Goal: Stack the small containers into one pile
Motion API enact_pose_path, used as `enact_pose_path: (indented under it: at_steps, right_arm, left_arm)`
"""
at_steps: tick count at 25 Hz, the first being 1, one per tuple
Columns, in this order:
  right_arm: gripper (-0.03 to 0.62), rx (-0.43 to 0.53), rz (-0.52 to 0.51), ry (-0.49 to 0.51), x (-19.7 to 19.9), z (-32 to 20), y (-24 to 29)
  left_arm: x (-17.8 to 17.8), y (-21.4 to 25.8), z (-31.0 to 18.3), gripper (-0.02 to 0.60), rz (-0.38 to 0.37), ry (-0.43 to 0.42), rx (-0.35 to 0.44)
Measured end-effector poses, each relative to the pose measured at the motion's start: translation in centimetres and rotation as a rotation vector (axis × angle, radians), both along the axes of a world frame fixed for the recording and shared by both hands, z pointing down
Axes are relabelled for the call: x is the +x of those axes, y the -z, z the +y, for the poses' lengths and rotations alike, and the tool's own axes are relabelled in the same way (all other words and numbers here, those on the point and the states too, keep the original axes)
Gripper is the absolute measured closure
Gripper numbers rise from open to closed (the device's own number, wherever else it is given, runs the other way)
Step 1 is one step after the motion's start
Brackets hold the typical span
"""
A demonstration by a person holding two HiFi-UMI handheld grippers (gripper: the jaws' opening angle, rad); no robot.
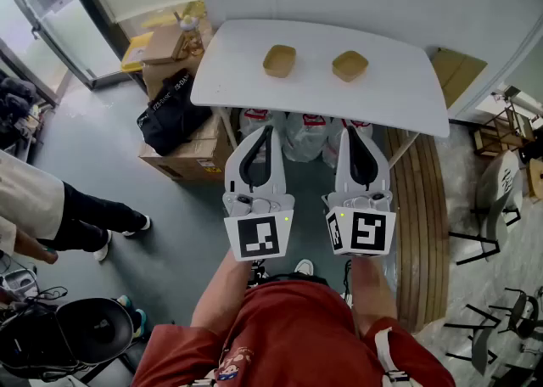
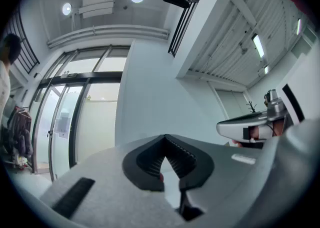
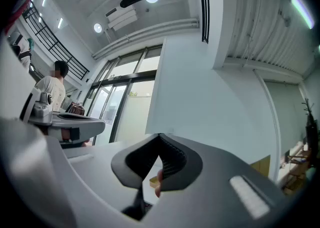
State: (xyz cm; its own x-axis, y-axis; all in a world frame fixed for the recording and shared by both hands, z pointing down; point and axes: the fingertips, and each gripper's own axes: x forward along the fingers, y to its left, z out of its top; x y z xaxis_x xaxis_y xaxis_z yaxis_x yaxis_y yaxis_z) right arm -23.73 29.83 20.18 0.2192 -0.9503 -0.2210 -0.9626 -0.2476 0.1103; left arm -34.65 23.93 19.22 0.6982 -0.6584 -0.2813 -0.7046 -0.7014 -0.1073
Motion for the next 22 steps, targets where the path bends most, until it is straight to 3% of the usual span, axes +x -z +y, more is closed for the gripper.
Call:
enact_pose_path:
  at_steps: [14,22]
  right_arm:
    - [0.594,0.007,-0.022,-0.006,1.6,1.9,-0.4]
    - [0.593,0.009,-0.064,-0.027,4.4,3.9,-1.6]
  left_arm:
    - [2.1,-0.6,1.9,0.578,0.010,-0.015,-0.020]
    - [5.7,-1.3,3.8,0.578,-0.002,-0.056,-0.018]
